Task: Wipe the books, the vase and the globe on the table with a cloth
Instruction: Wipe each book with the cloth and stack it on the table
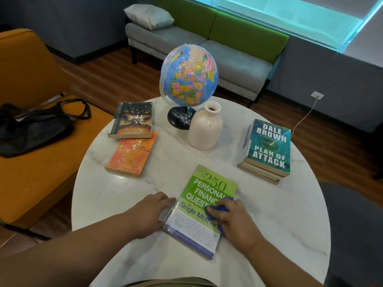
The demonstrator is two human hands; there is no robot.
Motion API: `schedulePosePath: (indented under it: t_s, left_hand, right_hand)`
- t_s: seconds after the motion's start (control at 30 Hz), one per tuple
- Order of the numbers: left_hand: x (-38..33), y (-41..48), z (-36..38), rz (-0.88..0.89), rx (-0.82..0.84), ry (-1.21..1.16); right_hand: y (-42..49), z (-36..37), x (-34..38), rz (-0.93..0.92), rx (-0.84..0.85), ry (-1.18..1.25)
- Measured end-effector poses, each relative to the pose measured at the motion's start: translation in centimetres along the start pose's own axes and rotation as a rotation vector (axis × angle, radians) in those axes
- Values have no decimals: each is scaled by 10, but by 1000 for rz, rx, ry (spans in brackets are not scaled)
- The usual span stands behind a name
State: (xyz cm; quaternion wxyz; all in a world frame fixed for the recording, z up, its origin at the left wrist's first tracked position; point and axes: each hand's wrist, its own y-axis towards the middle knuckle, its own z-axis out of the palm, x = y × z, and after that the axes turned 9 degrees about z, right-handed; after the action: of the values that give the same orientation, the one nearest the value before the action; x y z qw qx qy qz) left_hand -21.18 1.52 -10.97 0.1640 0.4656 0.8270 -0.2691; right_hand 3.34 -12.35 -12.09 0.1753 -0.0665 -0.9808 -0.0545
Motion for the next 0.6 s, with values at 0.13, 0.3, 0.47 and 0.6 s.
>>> schedulePosePath:
  t_s: [0.13,0.3,0.47,0.6]
  left_hand:
    - [0,-2,1,-8,-8,-18]
    - [-3,1,-1,-39,-18,-75]
    - [-18,11,-2,-211,24,-78]
    - [-30,20,-2,-360,61,-43]
  right_hand:
    - [-3,-3,7,99,9,-37]
    - [-43,-2,26,-249,179,-121]
    - [-39,-12,-1,-119,113,-130]
    - [-7,-23,-7,198,134,-77]
